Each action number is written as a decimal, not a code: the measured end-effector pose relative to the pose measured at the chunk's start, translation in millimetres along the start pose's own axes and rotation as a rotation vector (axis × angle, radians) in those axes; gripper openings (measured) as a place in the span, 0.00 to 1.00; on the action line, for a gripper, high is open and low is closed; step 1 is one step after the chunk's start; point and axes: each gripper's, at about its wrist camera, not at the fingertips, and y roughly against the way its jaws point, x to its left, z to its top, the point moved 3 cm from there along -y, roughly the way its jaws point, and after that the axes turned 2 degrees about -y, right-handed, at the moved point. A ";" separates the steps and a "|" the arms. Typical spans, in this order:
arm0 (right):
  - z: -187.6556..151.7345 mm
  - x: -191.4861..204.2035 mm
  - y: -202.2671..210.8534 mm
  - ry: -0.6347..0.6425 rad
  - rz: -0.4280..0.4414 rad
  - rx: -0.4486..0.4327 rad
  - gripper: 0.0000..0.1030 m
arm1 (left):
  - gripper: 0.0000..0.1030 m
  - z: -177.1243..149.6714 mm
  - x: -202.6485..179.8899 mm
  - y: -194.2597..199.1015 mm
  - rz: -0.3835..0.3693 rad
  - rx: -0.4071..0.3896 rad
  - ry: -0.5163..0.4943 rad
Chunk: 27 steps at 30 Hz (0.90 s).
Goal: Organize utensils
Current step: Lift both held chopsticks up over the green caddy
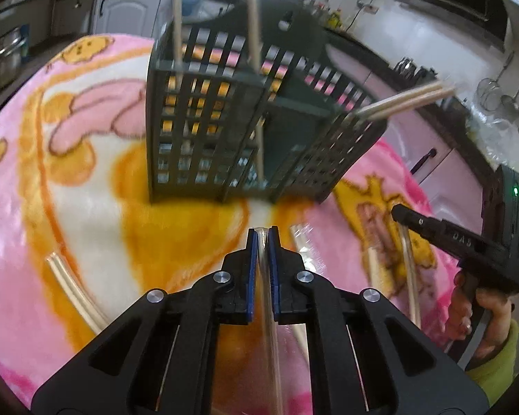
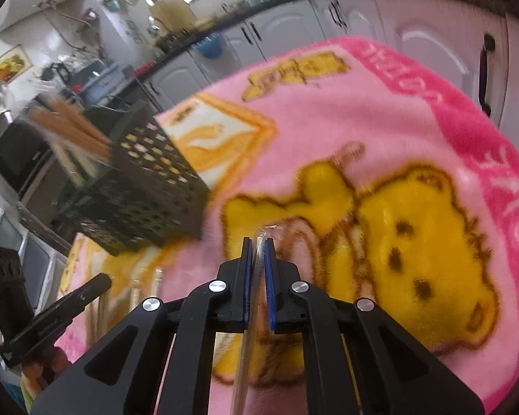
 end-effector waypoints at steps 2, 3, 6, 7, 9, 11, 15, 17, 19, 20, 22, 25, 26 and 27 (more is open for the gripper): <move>1.4 8.8 12.8 0.028 0.012 -0.037 0.06 | 0.03 5.0 -5.2 8.6 -0.013 -0.023 -0.005; 2.0 12.9 18.5 0.040 0.017 -0.054 0.06 | 0.03 7.1 -7.5 11.8 -0.018 -0.031 -0.007; 5.6 25.2 38.1 0.076 0.032 -0.109 0.06 | 0.03 15.1 -17.1 22.1 -0.033 -0.063 -0.016; 6.5 29.0 44.2 0.086 0.039 -0.126 0.06 | 0.03 17.8 -19.6 25.7 -0.036 -0.075 -0.018; 8.8 37.7 58.8 0.115 0.049 -0.164 0.06 | 0.03 22.4 -24.3 29.8 -0.045 -0.089 -0.024; 10.1 45.0 71.3 0.138 0.055 -0.197 0.05 | 0.03 27.8 -30.5 35.8 -0.049 -0.111 -0.029; 11.4 56.3 92.1 0.181 0.060 -0.252 0.05 | 0.03 33.8 -39.2 48.5 -0.060 -0.146 -0.044; 12.2 60.6 101.1 0.198 0.065 -0.276 0.05 | 0.03 37.5 -44.5 55.3 -0.067 -0.166 -0.054; 12.4 63.8 107.1 0.207 0.067 -0.290 0.05 | 0.03 40.2 -48.8 60.8 -0.069 -0.182 -0.062; 12.7 66.1 110.9 0.214 0.071 -0.299 0.05 | 0.03 41.0 -50.4 63.6 -0.071 -0.190 -0.066; 11.1 69.5 114.8 0.223 0.077 -0.307 0.05 | 0.03 43.5 -54.4 71.4 -0.070 -0.212 -0.077; 10.9 76.7 122.4 0.241 0.086 -0.326 0.05 | 0.03 46.1 -57.7 80.6 -0.066 -0.236 -0.090; 10.6 78.6 123.6 0.246 0.089 -0.329 0.05 | 0.03 47.0 -58.2 82.8 -0.063 -0.244 -0.094; 10.7 81.1 125.3 0.252 0.093 -0.333 0.05 | 0.03 48.0 -58.7 85.4 -0.057 -0.253 -0.097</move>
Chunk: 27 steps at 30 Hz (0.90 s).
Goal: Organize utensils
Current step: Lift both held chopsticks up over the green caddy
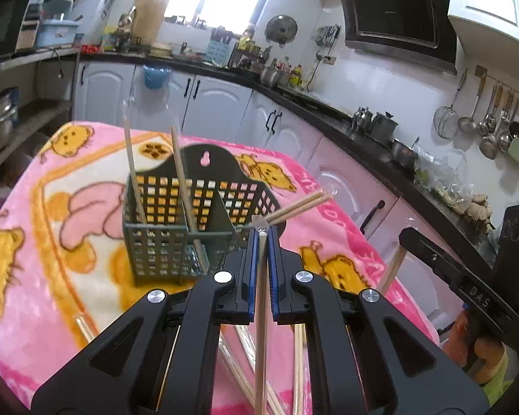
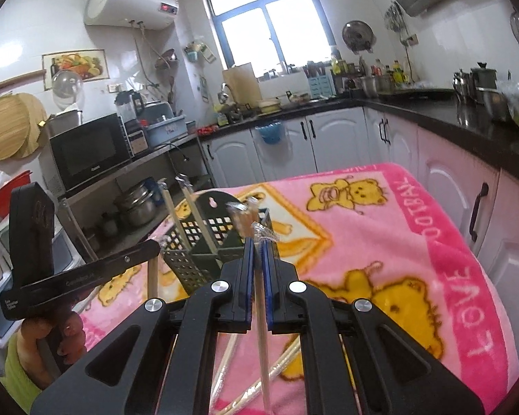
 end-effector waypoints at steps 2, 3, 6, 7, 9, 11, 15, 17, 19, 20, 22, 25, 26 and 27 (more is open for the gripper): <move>1.7 6.5 2.5 0.012 0.012 -0.006 0.05 | 0.03 3.4 1.2 3.7 0.006 -0.015 -0.001; 3.0 9.4 2.9 0.020 0.016 -0.010 0.05 | 0.03 4.7 2.1 5.0 0.009 -0.019 -0.001; 7.6 18.8 2.8 0.038 0.032 -0.019 0.05 | 0.03 8.4 5.6 8.5 0.020 -0.035 0.005; 8.3 21.7 2.6 0.042 0.036 -0.021 0.05 | 0.03 9.8 7.8 9.7 0.025 -0.040 0.007; 10.5 27.9 2.5 0.051 0.044 -0.026 0.05 | 0.03 11.5 10.8 11.8 0.032 -0.049 0.013; 12.3 33.3 0.9 0.061 0.053 -0.029 0.05 | 0.03 14.0 14.4 14.1 0.038 -0.060 0.020; 14.2 43.9 -2.7 0.078 0.069 -0.029 0.05 | 0.03 19.5 19.2 19.0 0.048 -0.080 0.026; 14.7 48.5 -5.6 0.083 0.078 -0.027 0.05 | 0.03 22.7 21.9 21.9 0.051 -0.092 0.030; 13.9 52.2 -7.5 0.090 0.087 -0.024 0.05 | 0.03 25.6 23.2 24.1 0.055 -0.099 0.029; 13.4 54.2 -8.6 0.094 0.092 -0.023 0.05 | 0.03 26.8 24.1 25.1 0.057 -0.103 0.028; 13.1 58.3 -10.3 0.100 0.100 -0.021 0.05 | 0.03 29.4 26.2 27.3 0.061 -0.109 0.027; 13.8 64.6 -14.7 0.108 0.112 -0.017 0.05 | 0.03 33.6 28.6 29.0 0.069 -0.118 0.022; 13.8 66.9 -16.4 0.109 0.117 -0.015 0.05 | 0.03 34.5 29.6 29.7 0.069 -0.119 0.022; 13.9 69.2 -18.1 0.113 0.122 -0.013 0.05 | 0.03 35.9 30.8 30.3 0.071 -0.121 0.021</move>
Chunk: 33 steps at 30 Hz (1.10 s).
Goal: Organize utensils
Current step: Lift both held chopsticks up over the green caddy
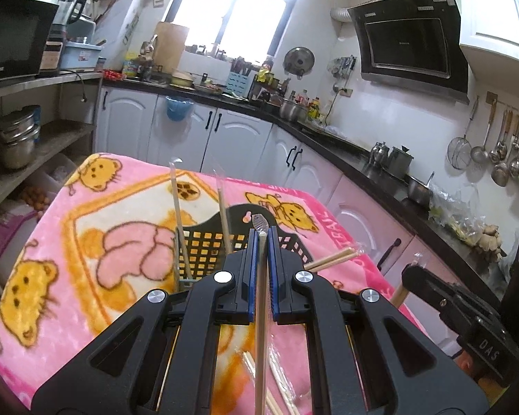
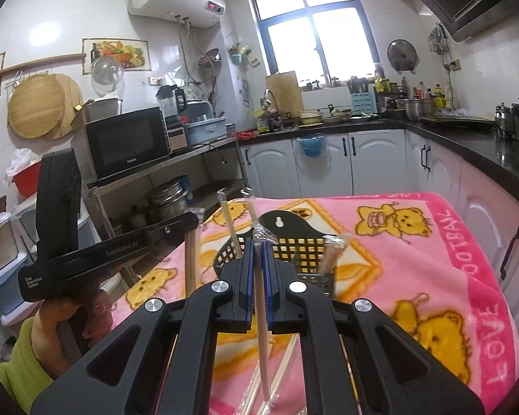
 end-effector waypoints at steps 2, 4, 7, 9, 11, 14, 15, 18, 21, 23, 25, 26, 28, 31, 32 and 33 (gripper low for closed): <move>1.7 3.7 -3.5 0.008 0.004 0.000 0.05 | 0.03 2.6 2.0 0.6 0.005 -0.006 -0.001; 4.0 7.1 -6.6 0.014 0.013 -0.001 0.05 | 0.03 5.0 3.9 1.0 0.005 -0.011 0.001; 7.6 11.0 -10.0 0.022 0.020 -0.006 0.05 | 0.03 10.2 5.1 1.4 0.009 -0.022 -0.006; 11.2 13.7 -12.4 0.027 0.023 -0.014 0.05 | 0.03 13.8 5.2 1.5 0.010 -0.029 -0.010; 16.2 15.2 -14.3 0.034 0.024 -0.023 0.05 | 0.03 18.2 5.5 2.0 0.011 -0.038 -0.011; 25.0 17.5 -17.7 0.046 0.025 -0.038 0.05 | 0.03 26.9 5.0 1.9 0.011 -0.056 -0.016; 28.1 18.0 -18.8 0.047 0.025 -0.044 0.05 | 0.03 29.0 3.9 1.2 0.011 -0.060 -0.018; 37.5 19.9 -21.1 0.053 0.028 -0.065 0.05 | 0.03 38.4 1.6 0.9 0.013 -0.078 -0.029; 46.5 20.4 -22.0 0.056 0.027 -0.086 0.05 | 0.03 49.1 -1.7 1.2 0.013 -0.099 -0.040; 53.8 20.0 -21.6 0.058 0.023 -0.105 0.05 | 0.03 57.5 -4.1 2.3 0.017 -0.120 -0.046; 58.8 18.5 -20.4 0.058 0.016 -0.119 0.05 | 0.03 64.1 -4.6 3.4 0.023 -0.137 -0.056; 62.2 17.6 -20.1 0.060 0.013 -0.127 0.05 | 0.03 67.7 -5.2 4.0 0.029 -0.147 -0.061; 68.9 15.8 -19.2 0.068 0.001 -0.147 0.05 | 0.03 75.0 -6.6 3.8 0.037 -0.164 -0.072; 79.1 14.1 -19.1 0.082 -0.019 -0.173 0.05 | 0.03 85.0 -7.2 1.7 0.046 -0.178 -0.076; 82.8 13.2 -18.2 0.086 -0.026 -0.186 0.05 | 0.03 88.2 -7.3 0.3 0.049 -0.182 -0.078; 85.6 11.9 -17.4 0.091 -0.032 -0.196 0.05 | 0.03 91.7 -7.6 -1.3 0.052 -0.186 -0.080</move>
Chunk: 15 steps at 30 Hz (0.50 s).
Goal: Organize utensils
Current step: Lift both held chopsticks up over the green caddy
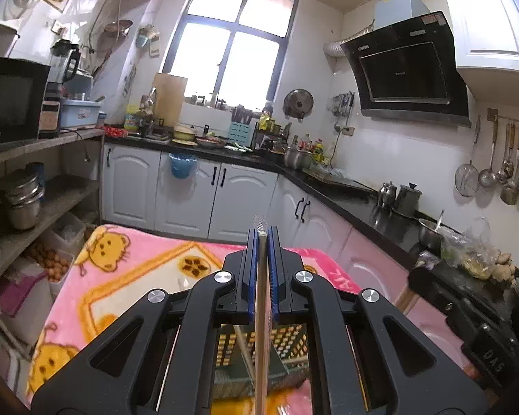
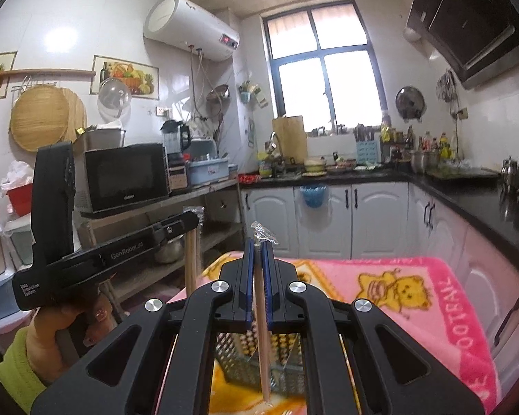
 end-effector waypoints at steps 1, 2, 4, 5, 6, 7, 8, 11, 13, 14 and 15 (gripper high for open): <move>3.9 -1.7 0.0 0.005 -0.010 -0.013 0.05 | 0.03 3.7 -0.4 -2.4 0.003 -0.005 -0.004; 6.3 -3.1 -0.2 0.008 -0.016 -0.020 0.05 | 0.03 5.8 0.3 -3.1 0.004 -0.011 -0.003; 11.7 -7.1 -1.5 0.014 -0.026 -0.033 0.05 | 0.03 12.2 0.6 -3.1 0.007 -0.036 -0.003; 13.0 -9.4 -2.0 0.015 -0.032 -0.038 0.05 | 0.03 16.3 0.8 -2.6 0.013 -0.054 -0.003; 15.2 -12.1 -2.9 0.017 -0.039 -0.043 0.05 | 0.03 18.8 0.6 -2.6 0.019 -0.067 -0.005; 16.1 -14.0 -3.5 0.018 -0.045 -0.048 0.05 | 0.03 21.5 0.3 -2.8 0.024 -0.078 -0.009; 18.2 -17.1 -5.1 0.022 -0.056 -0.056 0.05 | 0.03 25.1 0.6 -3.3 0.034 -0.095 -0.011; 20.0 -24.4 -10.8 0.023 -0.074 -0.067 0.05 | 0.03 31.0 -0.3 -7.9 0.069 -0.122 -0.026; 19.5 -29.5 -15.6 0.019 -0.082 -0.072 0.05 | 0.03 32.9 0.2 -12.4 0.083 -0.127 -0.033; 19.0 -31.0 -17.5 0.016 -0.087 -0.072 0.05 | 0.03 32.7 0.3 -14.5 0.092 -0.132 -0.034; 18.0 -32.9 -19.9 0.013 -0.090 -0.071 0.05 | 0.03 31.7 0.2 -17.6 0.106 -0.137 -0.040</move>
